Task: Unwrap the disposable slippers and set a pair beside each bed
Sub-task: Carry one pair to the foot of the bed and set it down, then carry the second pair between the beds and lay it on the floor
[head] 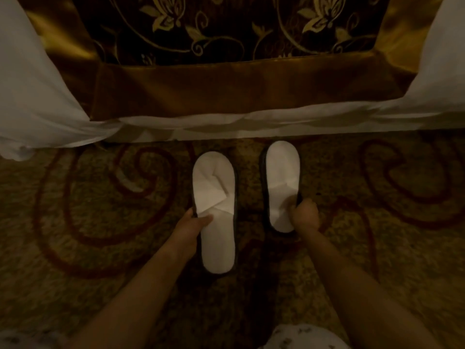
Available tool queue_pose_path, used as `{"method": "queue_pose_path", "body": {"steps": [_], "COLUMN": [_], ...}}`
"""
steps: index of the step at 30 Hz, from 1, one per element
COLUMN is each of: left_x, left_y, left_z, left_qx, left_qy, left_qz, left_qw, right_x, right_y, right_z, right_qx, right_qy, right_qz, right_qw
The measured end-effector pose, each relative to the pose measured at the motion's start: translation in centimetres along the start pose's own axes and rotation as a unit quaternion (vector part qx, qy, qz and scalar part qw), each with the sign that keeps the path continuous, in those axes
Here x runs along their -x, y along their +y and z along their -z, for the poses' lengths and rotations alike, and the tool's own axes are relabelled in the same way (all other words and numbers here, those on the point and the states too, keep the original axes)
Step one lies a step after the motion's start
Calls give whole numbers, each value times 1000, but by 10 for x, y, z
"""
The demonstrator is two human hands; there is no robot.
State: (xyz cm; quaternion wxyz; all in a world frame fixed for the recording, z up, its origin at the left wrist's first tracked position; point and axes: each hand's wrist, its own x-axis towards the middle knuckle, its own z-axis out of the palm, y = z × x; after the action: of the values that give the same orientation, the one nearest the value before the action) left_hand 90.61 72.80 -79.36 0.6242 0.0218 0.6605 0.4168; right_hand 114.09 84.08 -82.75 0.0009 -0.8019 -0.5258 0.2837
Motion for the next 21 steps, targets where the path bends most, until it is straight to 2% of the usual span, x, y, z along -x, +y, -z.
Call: {"method": "queue_pose_path", "body": {"steps": [2, 4, 7, 10, 12, 16, 19, 21], "left_x": [6, 21, 61, 111, 148, 227, 287, 329], "left_y": [2, 8, 31, 72, 102, 162, 208, 238], "left_z": [-3, -6, -8, -8, -8, -1, 6, 11], "left_qx": [-43, -176, -385, -477, -523, -587, -664, -686], "left_qy": [6, 34, 66, 65, 76, 90, 86, 88], "left_qz": [-11, -61, -151, -209, -220, -244, -283, -295], "left_qw": [999, 982, 908, 851, 820, 767, 687, 659], "right_x": [6, 22, 67, 122, 156, 209, 245, 272], "right_y": [-2, -10, -44, -87, -112, -161, -197, -224], "right_z": [10, 28, 71, 120, 152, 218, 269, 302], "right_qx": [80, 120, 107, 122, 159, 232, 276, 287], "right_qy": [9, 24, 16, -26, -33, -10, 14, -24], "right_qz": [68, 206, 423, 528, 565, 590, 605, 609], "right_qw": [994, 971, 900, 840, 809, 773, 746, 739]}}
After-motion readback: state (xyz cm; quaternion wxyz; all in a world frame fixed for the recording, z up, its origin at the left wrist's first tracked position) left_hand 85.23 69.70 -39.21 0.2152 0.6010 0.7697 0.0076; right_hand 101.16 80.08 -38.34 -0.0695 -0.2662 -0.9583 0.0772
